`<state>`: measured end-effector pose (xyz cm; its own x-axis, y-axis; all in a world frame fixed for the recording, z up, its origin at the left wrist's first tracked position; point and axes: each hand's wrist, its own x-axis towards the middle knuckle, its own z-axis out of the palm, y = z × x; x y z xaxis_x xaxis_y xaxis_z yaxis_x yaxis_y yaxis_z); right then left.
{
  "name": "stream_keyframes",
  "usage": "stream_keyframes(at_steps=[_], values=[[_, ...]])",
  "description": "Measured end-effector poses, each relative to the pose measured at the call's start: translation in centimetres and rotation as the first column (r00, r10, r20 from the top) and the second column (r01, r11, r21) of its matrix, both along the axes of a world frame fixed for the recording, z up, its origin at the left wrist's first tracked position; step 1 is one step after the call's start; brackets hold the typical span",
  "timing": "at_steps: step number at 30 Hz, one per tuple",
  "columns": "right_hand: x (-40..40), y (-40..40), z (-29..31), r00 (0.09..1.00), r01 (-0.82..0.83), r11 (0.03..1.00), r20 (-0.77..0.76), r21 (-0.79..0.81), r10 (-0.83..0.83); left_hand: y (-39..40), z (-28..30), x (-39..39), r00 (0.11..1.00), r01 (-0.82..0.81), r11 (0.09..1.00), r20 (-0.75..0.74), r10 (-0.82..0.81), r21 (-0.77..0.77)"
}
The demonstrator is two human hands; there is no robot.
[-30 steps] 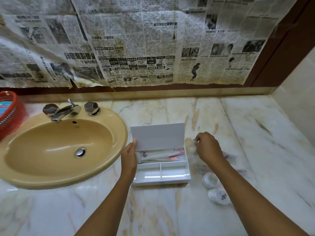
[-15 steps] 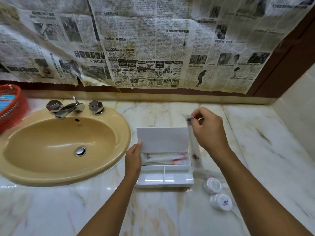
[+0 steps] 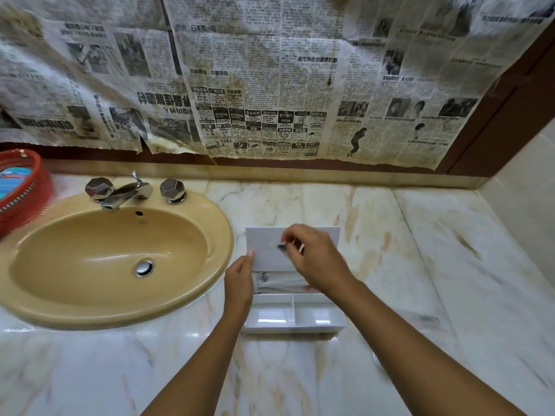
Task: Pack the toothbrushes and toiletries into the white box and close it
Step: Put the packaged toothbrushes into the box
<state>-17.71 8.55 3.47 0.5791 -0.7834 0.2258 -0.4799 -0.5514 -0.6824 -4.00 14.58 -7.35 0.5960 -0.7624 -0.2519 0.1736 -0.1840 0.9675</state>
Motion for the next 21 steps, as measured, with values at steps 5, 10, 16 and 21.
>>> stream_keyframes(at_steps=[5,10,16,21], values=[[1.0,1.0,-3.1,0.97,-0.103,0.994,-0.218,0.036,0.109,-0.1,0.0,0.0,1.0,-0.001,1.0,0.008,0.001,-0.003],[0.7,1.8,-5.5,0.91,-0.103,0.983,-0.386,0.149,0.154,-0.1,0.1,0.0,1.0,-0.01,1.0,-0.012,0.01,0.003],[0.4,2.2,-6.6,0.863,-0.139,0.973,-0.46,0.186,0.211,-0.2,-0.2,0.0,1.0,-0.011,1.0,-0.022,0.011,-0.013],[1.1,2.3,-6.6,0.905,-0.145,0.989,-0.402,0.018,0.14,-0.2,-0.1,0.0,0.998,-0.02,1.0,-0.055,0.019,-0.014]])
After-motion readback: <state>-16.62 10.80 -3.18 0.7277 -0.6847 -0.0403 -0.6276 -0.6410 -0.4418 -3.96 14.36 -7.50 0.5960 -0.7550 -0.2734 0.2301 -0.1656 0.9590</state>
